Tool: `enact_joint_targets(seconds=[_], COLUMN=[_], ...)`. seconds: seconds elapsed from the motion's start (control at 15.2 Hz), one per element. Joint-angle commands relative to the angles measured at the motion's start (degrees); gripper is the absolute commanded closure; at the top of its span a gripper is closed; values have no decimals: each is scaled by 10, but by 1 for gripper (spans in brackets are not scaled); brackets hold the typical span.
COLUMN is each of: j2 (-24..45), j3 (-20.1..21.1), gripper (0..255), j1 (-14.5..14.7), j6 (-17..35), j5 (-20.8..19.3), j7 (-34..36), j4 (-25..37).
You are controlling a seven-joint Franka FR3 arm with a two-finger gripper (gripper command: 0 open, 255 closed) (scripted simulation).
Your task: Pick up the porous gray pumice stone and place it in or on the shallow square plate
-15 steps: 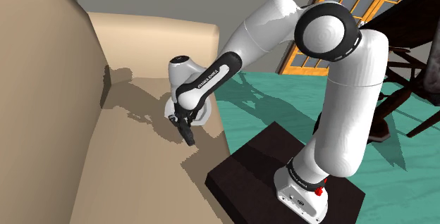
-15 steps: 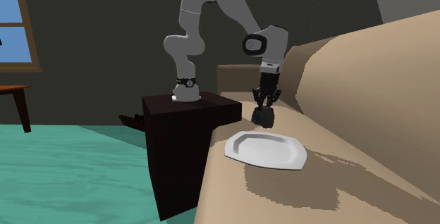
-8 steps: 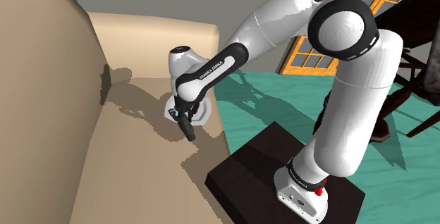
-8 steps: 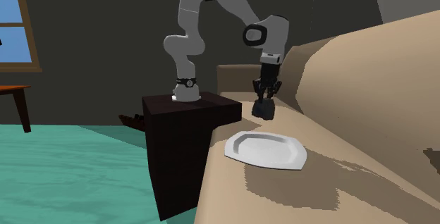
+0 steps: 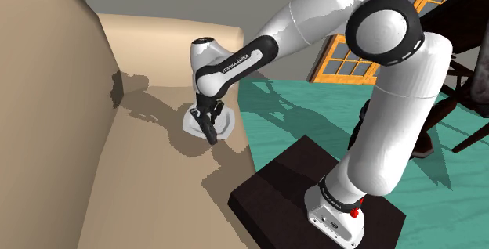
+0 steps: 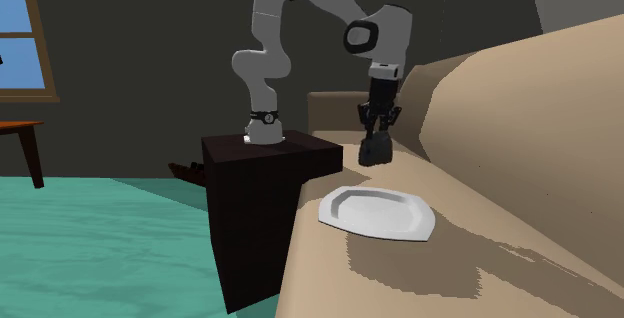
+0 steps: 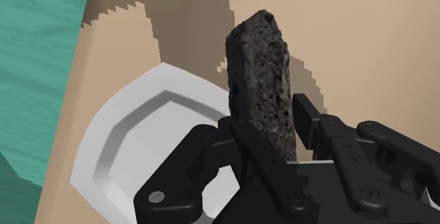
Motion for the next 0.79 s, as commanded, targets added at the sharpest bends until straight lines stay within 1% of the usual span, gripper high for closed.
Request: enact_joint_targets(seconds=[0.0, 0.4, 0.73], j2=[21, 81, 145], j3=[-9, -32, -48], gripper=[255, 255, 255], j1=[-11, -43, -66], j6=[-18, -69, -122], j5=[-4, -13, -17], j7=[-19, -76, -120], j4=[39, 151, 269])
